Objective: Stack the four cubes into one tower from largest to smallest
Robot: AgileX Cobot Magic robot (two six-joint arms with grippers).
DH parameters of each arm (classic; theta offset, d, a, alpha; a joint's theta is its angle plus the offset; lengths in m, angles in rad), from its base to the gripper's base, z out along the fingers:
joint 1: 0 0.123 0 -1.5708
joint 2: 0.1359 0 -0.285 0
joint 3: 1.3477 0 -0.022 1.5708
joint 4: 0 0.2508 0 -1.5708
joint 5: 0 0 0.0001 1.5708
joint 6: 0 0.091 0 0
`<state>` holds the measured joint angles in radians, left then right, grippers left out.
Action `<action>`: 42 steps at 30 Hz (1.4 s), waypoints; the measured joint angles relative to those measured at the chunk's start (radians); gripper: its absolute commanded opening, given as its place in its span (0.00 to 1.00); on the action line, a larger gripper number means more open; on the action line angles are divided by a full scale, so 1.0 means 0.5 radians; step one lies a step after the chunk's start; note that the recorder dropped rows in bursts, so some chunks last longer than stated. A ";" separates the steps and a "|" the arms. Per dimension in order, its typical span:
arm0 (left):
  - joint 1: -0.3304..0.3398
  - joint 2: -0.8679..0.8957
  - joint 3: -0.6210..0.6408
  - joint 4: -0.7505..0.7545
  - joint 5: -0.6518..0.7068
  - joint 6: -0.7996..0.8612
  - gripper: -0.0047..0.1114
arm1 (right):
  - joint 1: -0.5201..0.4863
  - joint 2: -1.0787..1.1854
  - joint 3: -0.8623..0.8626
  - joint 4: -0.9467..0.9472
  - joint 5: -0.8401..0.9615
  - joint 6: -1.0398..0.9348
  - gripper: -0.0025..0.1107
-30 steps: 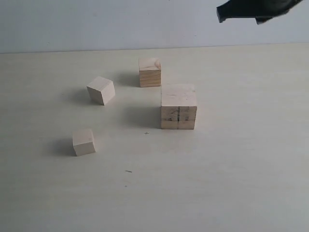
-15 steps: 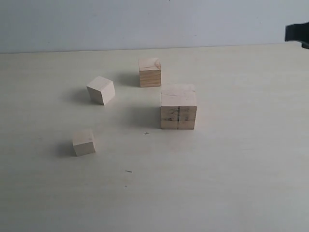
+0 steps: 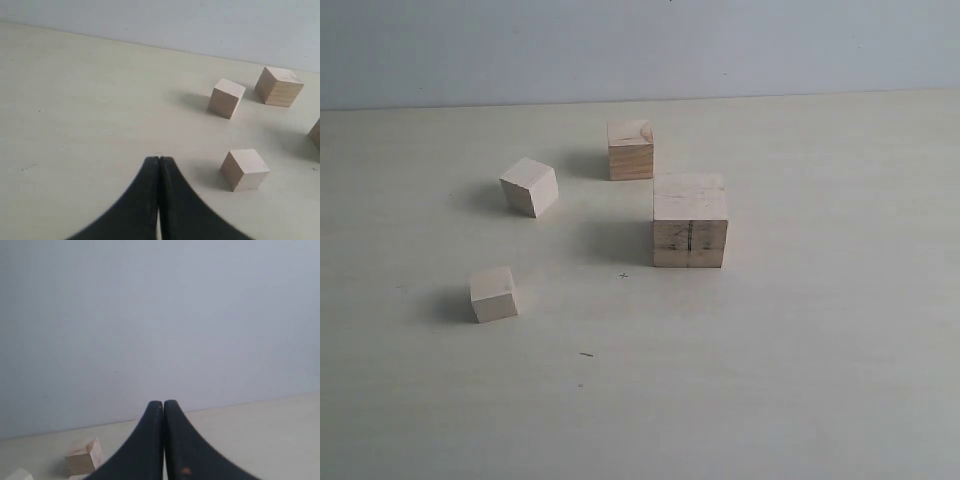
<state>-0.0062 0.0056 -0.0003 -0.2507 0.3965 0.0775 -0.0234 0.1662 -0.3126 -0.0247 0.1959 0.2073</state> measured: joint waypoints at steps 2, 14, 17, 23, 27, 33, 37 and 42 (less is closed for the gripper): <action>0.000 0.000 0.000 0.000 0.000 0.000 0.04 | 0.000 -0.101 0.062 0.000 0.003 0.079 0.02; 0.000 0.000 0.000 0.067 -0.141 0.204 0.04 | 0.000 -0.076 0.585 -0.373 0.001 0.450 0.02; 0.000 0.000 0.000 0.032 -0.165 0.176 0.04 | 0.000 -0.075 0.605 -0.436 0.002 0.447 0.02; 0.000 0.000 0.000 -0.480 -0.372 -0.032 0.04 | 0.000 -0.040 0.614 -0.527 -0.030 0.445 0.02; 0.000 0.000 0.000 -0.585 -0.435 -0.057 0.04 | 0.000 0.043 0.614 -0.609 -0.055 0.445 0.02; 0.000 0.000 0.000 -0.723 -0.534 -0.069 0.04 | 0.000 0.084 0.614 -0.662 -0.118 0.429 0.02; 0.000 0.000 0.000 -0.792 -0.603 -0.073 0.04 | 0.000 0.084 0.614 -0.490 -0.125 0.453 0.02; 0.000 -0.003 -0.007 -0.810 -1.592 -0.074 0.04 | 0.000 0.084 0.614 -0.373 -0.129 0.460 0.02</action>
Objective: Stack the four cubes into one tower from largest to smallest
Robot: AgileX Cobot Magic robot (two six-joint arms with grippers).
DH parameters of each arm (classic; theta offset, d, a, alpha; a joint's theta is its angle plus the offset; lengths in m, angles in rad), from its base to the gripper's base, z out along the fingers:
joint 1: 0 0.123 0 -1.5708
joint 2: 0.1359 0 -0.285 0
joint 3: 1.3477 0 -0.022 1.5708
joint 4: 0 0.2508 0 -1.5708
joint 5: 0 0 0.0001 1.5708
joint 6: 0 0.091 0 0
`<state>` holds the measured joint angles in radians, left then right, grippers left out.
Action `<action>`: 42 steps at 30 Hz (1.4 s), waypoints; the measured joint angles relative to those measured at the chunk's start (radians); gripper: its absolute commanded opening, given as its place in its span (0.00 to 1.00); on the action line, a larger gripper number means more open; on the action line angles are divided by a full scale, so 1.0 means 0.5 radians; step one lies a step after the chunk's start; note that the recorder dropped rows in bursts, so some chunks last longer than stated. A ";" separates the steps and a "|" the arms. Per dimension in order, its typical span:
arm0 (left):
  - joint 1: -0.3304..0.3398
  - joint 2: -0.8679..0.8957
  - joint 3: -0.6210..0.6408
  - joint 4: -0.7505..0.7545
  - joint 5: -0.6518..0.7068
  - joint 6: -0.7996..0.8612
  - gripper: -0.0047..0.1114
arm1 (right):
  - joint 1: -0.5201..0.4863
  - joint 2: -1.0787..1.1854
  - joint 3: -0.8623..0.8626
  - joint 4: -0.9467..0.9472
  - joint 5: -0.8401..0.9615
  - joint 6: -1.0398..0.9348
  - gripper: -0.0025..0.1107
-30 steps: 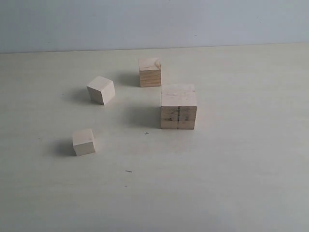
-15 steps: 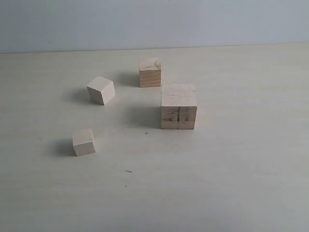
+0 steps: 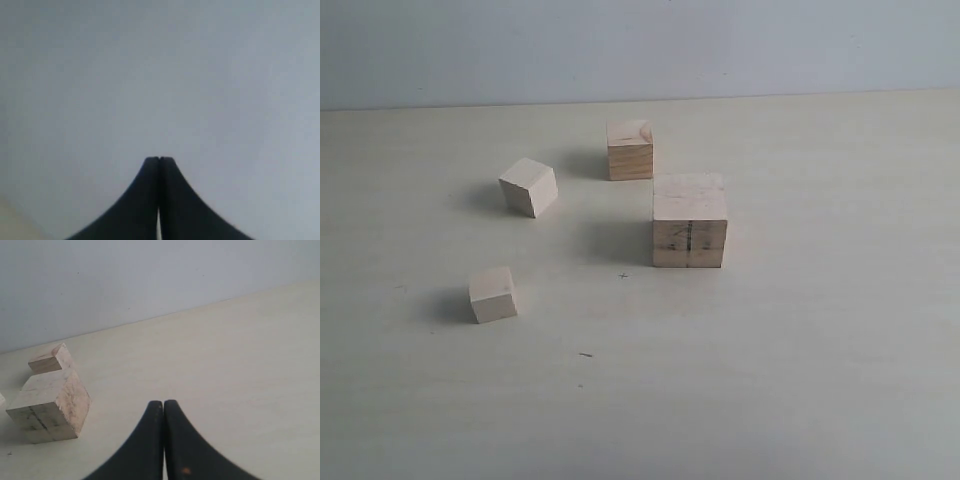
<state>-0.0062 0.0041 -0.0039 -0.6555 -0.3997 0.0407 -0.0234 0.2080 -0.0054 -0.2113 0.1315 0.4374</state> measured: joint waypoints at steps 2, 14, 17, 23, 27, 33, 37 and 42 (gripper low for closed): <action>0.000 0.042 -0.109 -0.010 -0.344 0.000 0.04 | 0.000 0.000 0.000 0.004 0.000 0.000 0.02; -0.148 2.532 -1.998 2.021 1.409 -0.679 0.04 | 0.000 0.000 0.000 0.012 0.000 0.000 0.02; -0.398 2.998 -2.478 1.584 2.059 -0.131 0.04 | 0.000 0.000 0.000 0.012 0.000 0.000 0.02; -0.767 3.613 -3.136 1.074 2.197 0.181 0.04 | 0.000 0.000 0.000 0.012 0.000 0.000 0.02; -0.939 3.994 -3.460 1.067 2.275 0.213 0.13 | 0.000 0.000 0.000 0.012 0.000 0.000 0.02; -1.057 4.311 -3.761 1.066 2.333 0.226 0.77 | 0.000 0.000 0.000 0.012 0.000 0.000 0.02; -1.057 4.382 -3.796 1.066 2.289 0.180 0.94 | 0.000 0.000 0.000 0.012 0.000 0.000 0.02; -1.068 4.445 -3.800 1.063 2.194 -0.034 0.94 | 0.000 0.000 0.000 0.012 0.000 0.000 0.02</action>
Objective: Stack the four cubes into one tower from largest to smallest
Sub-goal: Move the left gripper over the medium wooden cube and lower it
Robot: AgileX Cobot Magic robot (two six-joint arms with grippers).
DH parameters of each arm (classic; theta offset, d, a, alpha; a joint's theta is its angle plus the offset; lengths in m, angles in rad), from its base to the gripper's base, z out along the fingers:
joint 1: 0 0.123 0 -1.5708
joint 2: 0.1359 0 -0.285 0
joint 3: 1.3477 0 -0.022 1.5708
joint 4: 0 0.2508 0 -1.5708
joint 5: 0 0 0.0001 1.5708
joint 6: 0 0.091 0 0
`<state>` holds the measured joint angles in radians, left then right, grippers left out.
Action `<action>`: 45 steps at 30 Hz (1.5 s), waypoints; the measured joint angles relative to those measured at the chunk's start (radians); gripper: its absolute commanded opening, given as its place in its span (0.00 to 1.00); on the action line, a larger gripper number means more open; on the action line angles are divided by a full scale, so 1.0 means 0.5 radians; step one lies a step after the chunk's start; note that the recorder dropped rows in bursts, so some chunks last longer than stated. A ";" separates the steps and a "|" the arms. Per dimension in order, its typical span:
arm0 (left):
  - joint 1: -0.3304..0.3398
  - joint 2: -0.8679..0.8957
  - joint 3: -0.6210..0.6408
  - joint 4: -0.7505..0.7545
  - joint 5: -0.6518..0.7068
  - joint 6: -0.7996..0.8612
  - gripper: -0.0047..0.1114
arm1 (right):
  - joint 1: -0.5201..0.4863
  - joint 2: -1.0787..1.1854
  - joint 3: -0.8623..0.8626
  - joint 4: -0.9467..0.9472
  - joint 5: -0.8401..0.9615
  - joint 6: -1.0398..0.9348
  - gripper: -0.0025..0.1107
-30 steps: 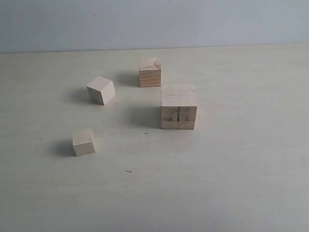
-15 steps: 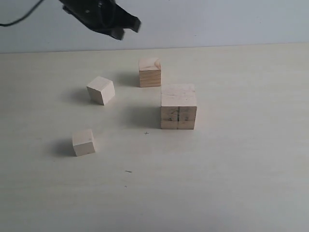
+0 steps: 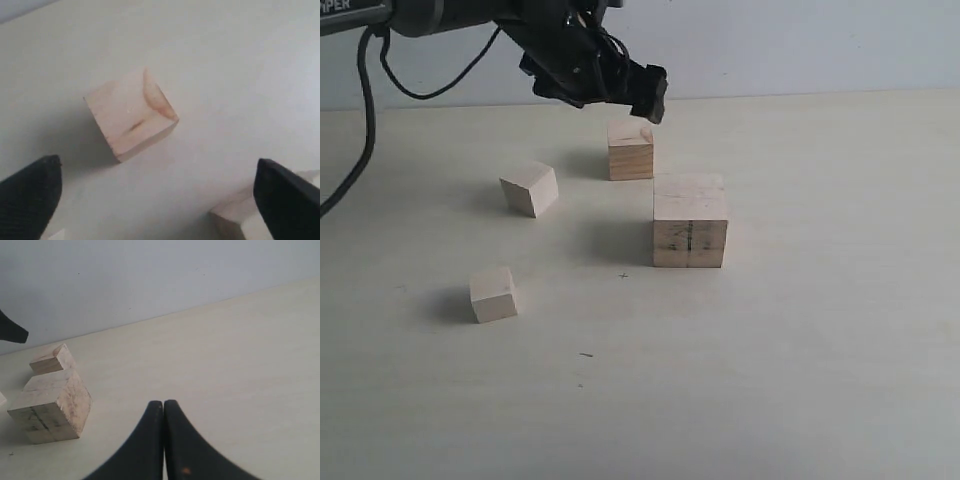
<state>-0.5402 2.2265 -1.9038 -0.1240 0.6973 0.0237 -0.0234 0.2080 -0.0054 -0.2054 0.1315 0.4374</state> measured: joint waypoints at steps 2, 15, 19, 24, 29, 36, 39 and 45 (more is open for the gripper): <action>-0.022 0.050 0.000 0.000 -0.168 -0.274 0.94 | 0.000 0.000 0.000 0.000 0.000 0.000 0.02; -0.046 0.237 -0.004 0.584 -0.501 -1.144 0.94 | 0.000 0.000 0.000 0.000 0.000 0.000 0.02; -0.046 0.214 -0.004 0.568 -0.253 -0.907 0.94 | 0.000 0.000 0.000 0.000 0.000 0.000 0.02; -0.046 0.133 -0.004 0.549 -0.081 -0.718 0.94 | 0.000 0.000 0.000 0.000 0.000 0.000 0.02; -0.028 0.098 -0.009 0.269 -0.230 -0.589 0.94 | 0.000 0.000 0.000 0.000 0.000 0.000 0.02; 0.102 0.215 -0.013 -0.533 -0.243 -0.114 0.94 | 0.000 0.000 0.000 0.000 0.000 0.000 0.02; 0.191 0.251 -0.013 -0.884 -0.247 0.132 0.94 | 0.000 0.000 0.000 0.000 0.000 0.000 0.02; 0.242 0.254 -0.013 -1.032 -0.342 0.319 0.94 | 0.000 0.000 0.000 0.000 0.000 0.000 0.02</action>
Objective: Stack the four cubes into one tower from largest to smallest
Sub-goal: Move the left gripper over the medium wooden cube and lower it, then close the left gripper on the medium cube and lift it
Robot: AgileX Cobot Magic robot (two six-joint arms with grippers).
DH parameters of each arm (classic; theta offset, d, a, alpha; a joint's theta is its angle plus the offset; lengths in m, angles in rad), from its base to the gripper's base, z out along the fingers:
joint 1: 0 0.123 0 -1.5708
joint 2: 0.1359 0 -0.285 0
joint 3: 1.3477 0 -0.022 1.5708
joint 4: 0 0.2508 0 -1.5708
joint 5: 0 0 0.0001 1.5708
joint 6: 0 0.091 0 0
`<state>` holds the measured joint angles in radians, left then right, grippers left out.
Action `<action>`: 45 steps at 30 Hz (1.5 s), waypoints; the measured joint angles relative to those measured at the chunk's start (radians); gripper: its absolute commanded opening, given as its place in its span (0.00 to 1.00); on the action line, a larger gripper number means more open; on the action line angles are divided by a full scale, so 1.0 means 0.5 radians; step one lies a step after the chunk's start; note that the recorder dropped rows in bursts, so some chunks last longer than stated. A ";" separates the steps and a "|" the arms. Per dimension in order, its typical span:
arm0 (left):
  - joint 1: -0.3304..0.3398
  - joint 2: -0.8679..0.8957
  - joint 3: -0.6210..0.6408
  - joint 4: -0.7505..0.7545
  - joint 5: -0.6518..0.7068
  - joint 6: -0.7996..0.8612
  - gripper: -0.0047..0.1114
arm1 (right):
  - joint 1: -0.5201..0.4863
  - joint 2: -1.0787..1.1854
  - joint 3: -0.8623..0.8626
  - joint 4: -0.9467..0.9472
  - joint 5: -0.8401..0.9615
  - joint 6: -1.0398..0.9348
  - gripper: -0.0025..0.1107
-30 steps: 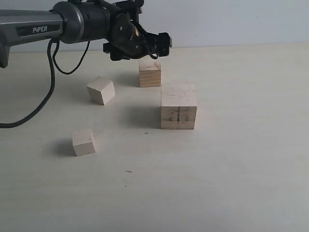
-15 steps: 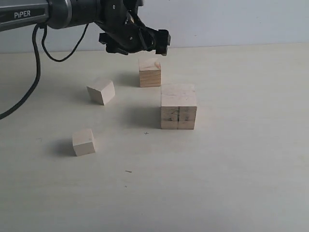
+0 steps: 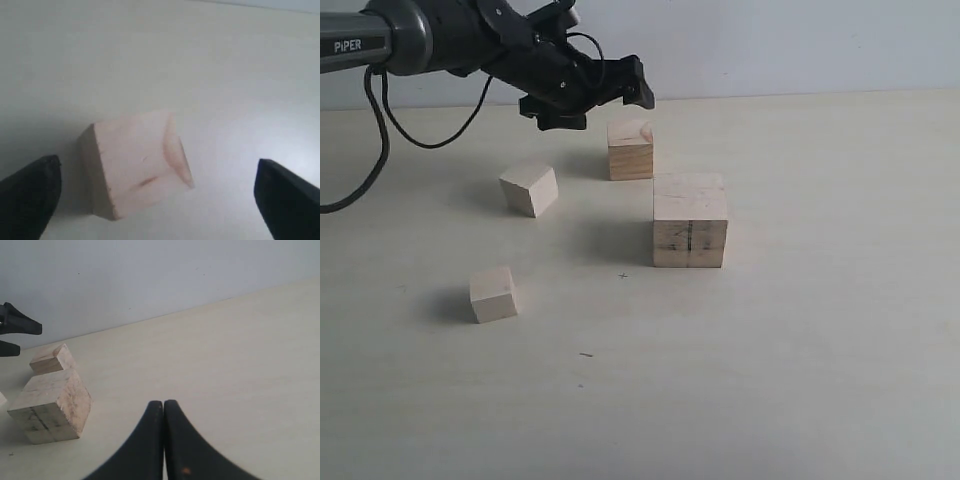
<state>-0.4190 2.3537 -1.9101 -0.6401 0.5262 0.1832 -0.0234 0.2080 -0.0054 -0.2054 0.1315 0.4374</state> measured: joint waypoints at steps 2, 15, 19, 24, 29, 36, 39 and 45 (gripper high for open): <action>-0.023 0.000 0.000 0.030 -0.072 0.018 0.94 | 0.000 0.000 0.000 0.000 0.000 0.003 0.02; -0.074 0.129 -0.076 0.248 -0.114 0.035 0.94 | 0.000 0.000 0.000 0.000 0.000 0.003 0.02; -0.099 0.145 -0.090 0.262 -0.114 0.035 0.94 | 0.000 0.000 0.000 0.000 0.000 0.003 0.02; -0.113 0.167 -0.099 0.306 -0.118 0.057 0.94 | 0.000 0.000 0.000 0.000 0.000 0.003 0.02; -0.113 0.211 -0.099 0.338 -0.126 0.084 0.94 | 0.000 0.000 0.000 0.000 0.000 0.003 0.02; -0.113 0.219 -0.099 0.410 -0.166 0.089 0.93 | 0.000 0.000 0.000 0.000 0.000 0.003 0.02; -0.113 0.227 -0.099 0.455 -0.150 0.089 0.93 | 0.000 0.000 0.000 0.000 0.000 0.003 0.02; -0.113 0.240 -0.099 0.516 -0.106 0.089 0.93 | 0.000 0.000 0.000 0.000 -0.004 0.003 0.02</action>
<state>-0.4756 2.4739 -1.9595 -0.3818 0.4734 0.2278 -0.0234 0.2080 -0.0054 -0.2054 0.1296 0.4391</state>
